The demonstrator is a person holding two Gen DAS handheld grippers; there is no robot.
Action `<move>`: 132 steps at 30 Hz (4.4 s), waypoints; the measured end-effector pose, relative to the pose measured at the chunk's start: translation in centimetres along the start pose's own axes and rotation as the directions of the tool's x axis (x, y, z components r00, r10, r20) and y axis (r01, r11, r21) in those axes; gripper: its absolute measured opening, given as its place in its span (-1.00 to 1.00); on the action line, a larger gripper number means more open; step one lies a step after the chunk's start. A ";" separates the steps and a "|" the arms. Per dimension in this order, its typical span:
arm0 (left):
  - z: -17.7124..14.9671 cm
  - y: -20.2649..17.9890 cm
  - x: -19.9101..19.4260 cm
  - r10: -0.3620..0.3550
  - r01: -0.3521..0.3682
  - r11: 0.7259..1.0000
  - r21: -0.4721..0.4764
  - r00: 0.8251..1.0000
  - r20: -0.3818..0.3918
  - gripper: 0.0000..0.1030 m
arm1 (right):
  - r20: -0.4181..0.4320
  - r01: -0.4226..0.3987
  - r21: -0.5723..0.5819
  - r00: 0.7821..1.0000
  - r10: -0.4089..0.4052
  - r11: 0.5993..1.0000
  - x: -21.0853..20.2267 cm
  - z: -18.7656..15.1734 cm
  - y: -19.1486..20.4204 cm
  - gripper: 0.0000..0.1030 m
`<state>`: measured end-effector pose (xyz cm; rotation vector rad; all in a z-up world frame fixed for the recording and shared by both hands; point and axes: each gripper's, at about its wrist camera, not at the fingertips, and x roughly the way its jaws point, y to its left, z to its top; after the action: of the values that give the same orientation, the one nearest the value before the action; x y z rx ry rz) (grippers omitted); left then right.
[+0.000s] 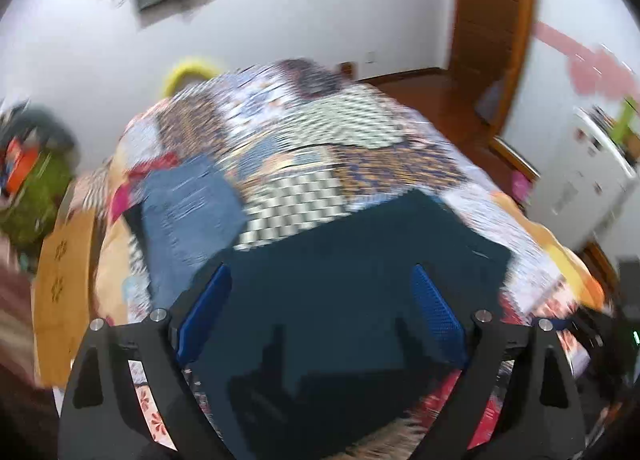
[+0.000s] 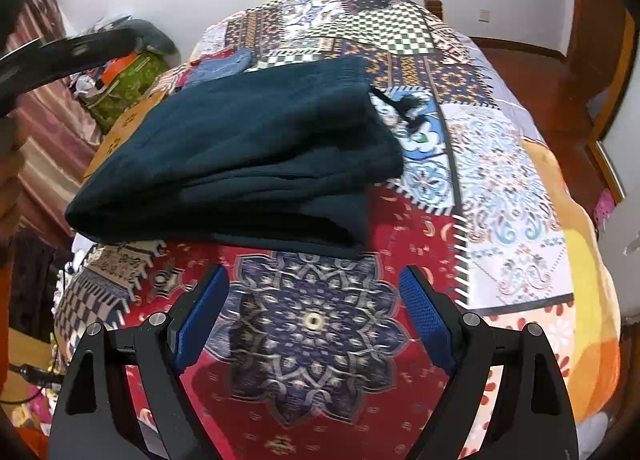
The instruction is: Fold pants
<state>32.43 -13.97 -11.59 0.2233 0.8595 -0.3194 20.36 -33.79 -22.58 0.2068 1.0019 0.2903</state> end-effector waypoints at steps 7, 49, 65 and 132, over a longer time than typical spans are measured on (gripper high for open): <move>2.5 9.0 6.8 0.081 -0.094 0.990 -0.104 0.989 -0.126 0.78 | -0.028 -0.019 -0.040 0.999 0.018 0.999 1.1 0.6 2.0 0.65; -13.4 9.9 4.6 -0.115 0.062 0.984 -0.168 0.936 -0.331 0.89 | 0.111 0.050 -0.068 0.993 -0.042 0.996 -2.0 3.5 3.4 0.65; -14.6 6.7 -1.3 -0.092 0.070 0.988 -0.139 0.984 -0.152 0.71 | 0.091 0.050 -0.089 0.995 -0.042 0.995 -0.1 2.3 3.1 0.10; -0.4 9.3 16.2 -0.085 0.038 0.970 -0.241 0.979 -0.186 0.28 | -0.004 -0.045 -0.266 0.999 0.046 0.963 13.6 17.5 1.3 -0.76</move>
<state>45.42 -8.23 -23.73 0.0054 1.0920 -0.2527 41.94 -28.71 -23.82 -0.0148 0.9459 0.4633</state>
